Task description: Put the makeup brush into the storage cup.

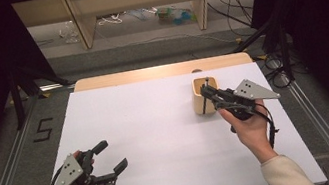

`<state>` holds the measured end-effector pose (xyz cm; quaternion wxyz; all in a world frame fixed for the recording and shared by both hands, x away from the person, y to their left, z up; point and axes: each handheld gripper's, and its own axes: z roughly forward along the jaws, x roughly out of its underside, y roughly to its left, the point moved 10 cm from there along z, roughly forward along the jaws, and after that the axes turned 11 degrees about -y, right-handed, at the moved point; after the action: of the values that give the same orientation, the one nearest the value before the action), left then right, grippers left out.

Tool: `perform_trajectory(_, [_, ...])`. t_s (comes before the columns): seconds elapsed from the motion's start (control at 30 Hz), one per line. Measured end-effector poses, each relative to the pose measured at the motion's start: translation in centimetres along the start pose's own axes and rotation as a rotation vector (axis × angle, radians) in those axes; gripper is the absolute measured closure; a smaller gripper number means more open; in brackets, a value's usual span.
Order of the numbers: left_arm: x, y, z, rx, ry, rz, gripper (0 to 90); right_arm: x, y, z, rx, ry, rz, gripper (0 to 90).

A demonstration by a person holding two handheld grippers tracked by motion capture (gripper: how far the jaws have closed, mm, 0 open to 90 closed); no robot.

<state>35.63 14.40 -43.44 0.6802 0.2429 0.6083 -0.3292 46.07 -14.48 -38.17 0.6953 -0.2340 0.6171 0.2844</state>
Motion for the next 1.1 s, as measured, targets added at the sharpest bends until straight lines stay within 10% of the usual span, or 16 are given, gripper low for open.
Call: perform_trajectory(1.1, [0.01,-0.15,0.12,0.005,-0.004,-0.002,14.6,-0.68,-0.79,0.72,0.022,-0.016,-0.002,83.8])
